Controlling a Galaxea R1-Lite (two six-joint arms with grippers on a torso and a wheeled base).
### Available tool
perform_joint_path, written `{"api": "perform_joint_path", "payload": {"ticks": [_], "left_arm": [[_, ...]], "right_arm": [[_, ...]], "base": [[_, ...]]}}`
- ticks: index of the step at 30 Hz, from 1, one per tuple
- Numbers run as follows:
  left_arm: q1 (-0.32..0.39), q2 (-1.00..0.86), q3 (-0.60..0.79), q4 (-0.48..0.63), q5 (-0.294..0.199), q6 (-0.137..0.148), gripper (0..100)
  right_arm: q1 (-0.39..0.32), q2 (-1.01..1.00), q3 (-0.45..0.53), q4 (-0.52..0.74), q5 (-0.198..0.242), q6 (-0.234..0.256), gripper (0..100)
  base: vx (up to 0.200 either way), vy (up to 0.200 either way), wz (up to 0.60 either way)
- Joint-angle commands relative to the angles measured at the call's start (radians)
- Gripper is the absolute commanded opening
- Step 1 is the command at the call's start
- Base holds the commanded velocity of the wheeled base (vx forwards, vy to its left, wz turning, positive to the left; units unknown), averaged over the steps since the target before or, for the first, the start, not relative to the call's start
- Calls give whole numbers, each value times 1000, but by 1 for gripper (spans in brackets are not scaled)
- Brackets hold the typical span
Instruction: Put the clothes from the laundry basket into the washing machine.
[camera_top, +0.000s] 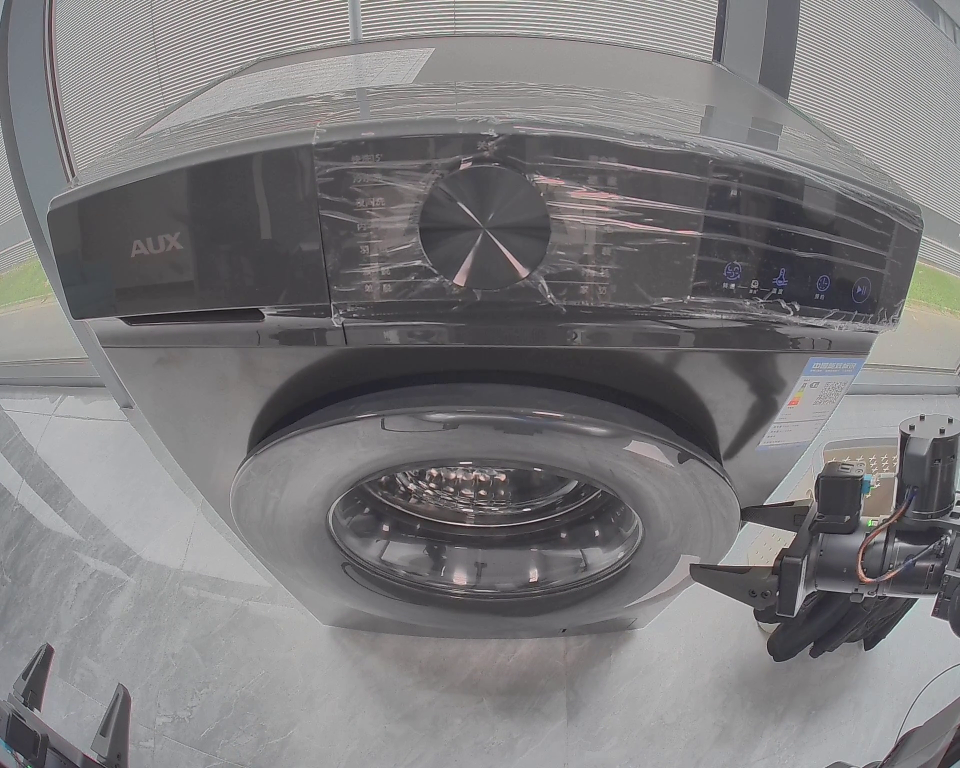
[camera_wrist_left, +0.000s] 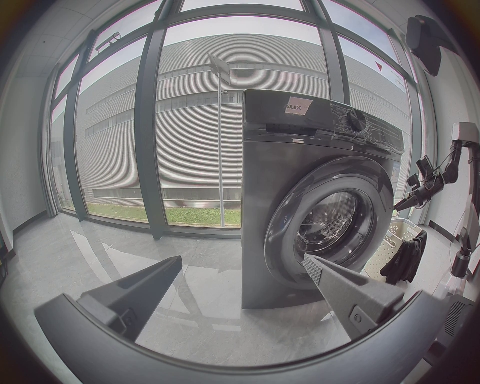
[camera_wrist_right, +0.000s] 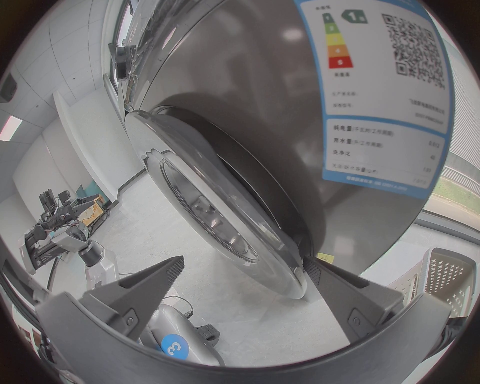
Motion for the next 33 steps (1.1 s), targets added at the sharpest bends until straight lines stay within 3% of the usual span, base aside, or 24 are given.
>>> {"api": "perform_joint_path", "payload": {"ticks": [1, 8, 16, 21, 25, 33], "left_arm": [[1, -18, 18, 0, 0, -1, 100], [1, -18, 18, 0, 0, -1, 100], [1, -18, 18, 0, -1, -1, 100], [1, -18, 18, 0, -1, -1, 100], [1, -18, 18, 0, -1, -1, 100], [1, -18, 18, 0, -1, -1, 100]], "right_arm": [[29, 30, -11, -2, -17, 9, 100], [62, 25, -3, -14, -23, 35, 100], [52, -50, 71, -14, -23, 37, 100], [48, -15, 41, -15, -29, 37, 100], [51, 46, -2, -29, -77, 39, 100], [62, 128, -2, -121, -83, 39, 100]], "base": [[0, 0, 0], [0, 0, 0], [-150, 0, 0], [0, 0, 0], [0, 0, 0], [0, 0, 0]]}}
